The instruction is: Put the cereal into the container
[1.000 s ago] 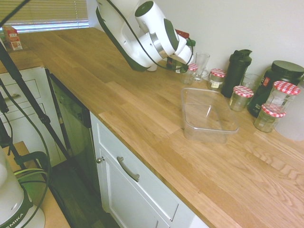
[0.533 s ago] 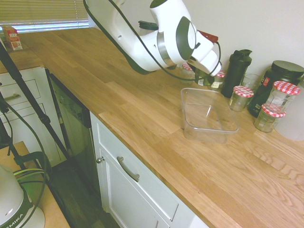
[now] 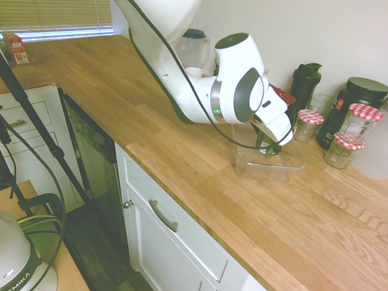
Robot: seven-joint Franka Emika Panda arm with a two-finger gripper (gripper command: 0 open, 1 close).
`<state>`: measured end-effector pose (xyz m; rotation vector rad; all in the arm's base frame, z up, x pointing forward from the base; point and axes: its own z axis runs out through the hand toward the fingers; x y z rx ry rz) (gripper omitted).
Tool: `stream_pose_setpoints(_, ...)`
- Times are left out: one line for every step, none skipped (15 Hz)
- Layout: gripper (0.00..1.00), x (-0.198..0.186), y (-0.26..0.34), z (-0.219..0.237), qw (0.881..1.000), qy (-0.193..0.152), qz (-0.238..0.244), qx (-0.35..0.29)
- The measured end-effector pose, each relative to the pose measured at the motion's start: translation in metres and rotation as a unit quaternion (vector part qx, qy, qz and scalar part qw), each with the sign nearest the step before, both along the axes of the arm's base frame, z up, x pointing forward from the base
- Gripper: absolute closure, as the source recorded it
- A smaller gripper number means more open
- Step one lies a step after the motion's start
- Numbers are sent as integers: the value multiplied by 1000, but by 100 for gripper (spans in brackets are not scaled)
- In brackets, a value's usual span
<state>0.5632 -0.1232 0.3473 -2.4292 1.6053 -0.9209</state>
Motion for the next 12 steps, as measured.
stream_pose_setpoints(100, 0, -2, -7, 1000, 7, -3, 2)
stream_pose_setpoints(100, -1, -4, -12, 1000, 13, -8, 4)
stream_pose_setpoints(100, -1, -5, -14, 1000, 21, -13, 7)
stream_pose_setpoints(100, -1, -6, -15, 999, 29, -14, 11)
stream_pose_setpoints(100, 0, -6, -13, 999, 34, -17, 15)
stream_pose_setpoints(100, 1, -7, -12, 999, 40, -22, 21)
stream_pose_setpoints(0, 3, -9, -10, 998, 49, -28, 29)
stream_pose_setpoints(0, 4, -11, -7, 997, 58, -34, 40)
stream_pose_setpoints(0, 5, -14, -4, 995, 70, -36, 54)
stream_pose_setpoints(0, 6, -15, -1, 993, 82, -39, 70)
stream_pose_setpoints(0, 8, -17, 2, 991, 95, -40, 88)
stream_pose_setpoints(0, 9, -18, 4, 989, 103, -41, 98)
